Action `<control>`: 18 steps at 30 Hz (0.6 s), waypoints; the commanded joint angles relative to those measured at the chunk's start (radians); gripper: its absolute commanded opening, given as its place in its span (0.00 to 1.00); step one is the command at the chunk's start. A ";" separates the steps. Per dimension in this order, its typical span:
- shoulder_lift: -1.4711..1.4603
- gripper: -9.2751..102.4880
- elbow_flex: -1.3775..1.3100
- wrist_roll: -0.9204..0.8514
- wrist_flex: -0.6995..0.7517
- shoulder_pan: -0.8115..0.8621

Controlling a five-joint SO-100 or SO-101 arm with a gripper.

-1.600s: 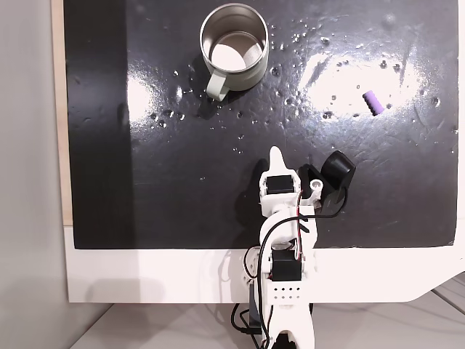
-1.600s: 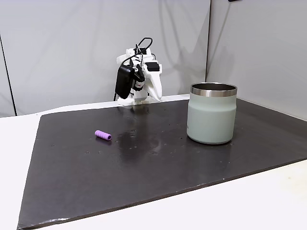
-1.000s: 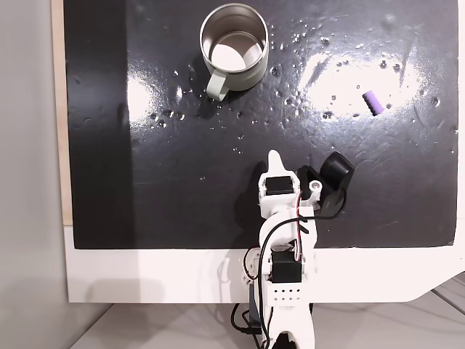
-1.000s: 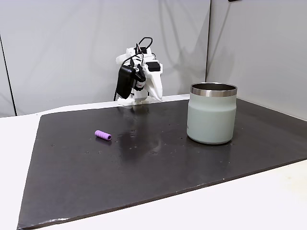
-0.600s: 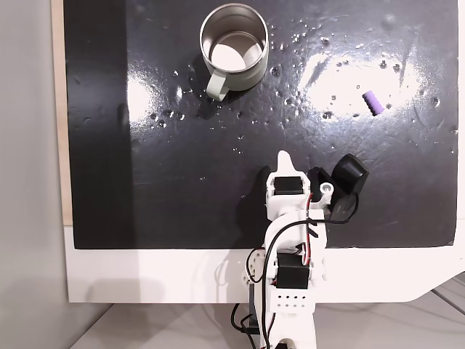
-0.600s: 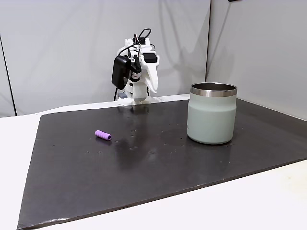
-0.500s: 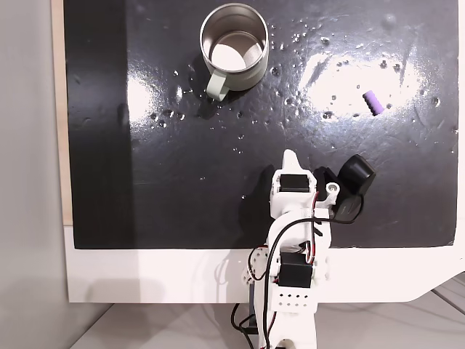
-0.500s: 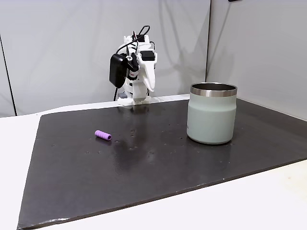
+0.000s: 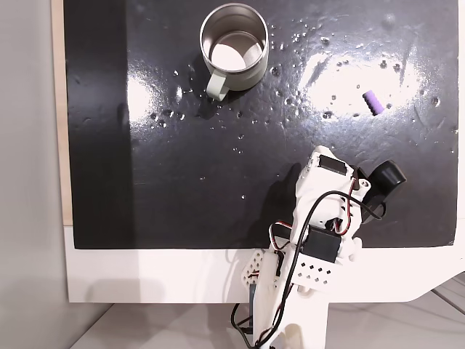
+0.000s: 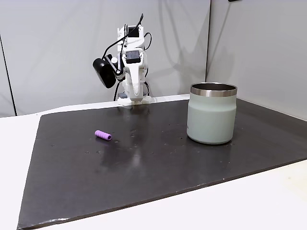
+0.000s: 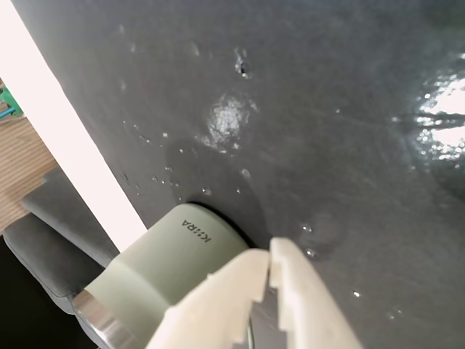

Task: Grasp a pengrip and put it in the cup.

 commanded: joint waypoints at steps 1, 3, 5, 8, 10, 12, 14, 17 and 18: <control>-0.046 0.08 -0.097 0.032 -0.021 0.017; -0.101 0.08 -0.133 0.058 -0.003 0.021; -0.163 0.08 -0.175 0.078 0.014 0.031; -0.256 0.08 -0.239 0.107 0.040 0.048; -0.305 0.08 -0.281 0.127 0.069 0.066; -0.341 0.08 -0.307 0.132 0.086 0.087; -0.364 0.08 -0.324 0.137 0.095 0.112; -0.399 0.09 -0.344 0.137 0.101 0.143; -0.416 0.09 -0.353 0.135 0.101 0.150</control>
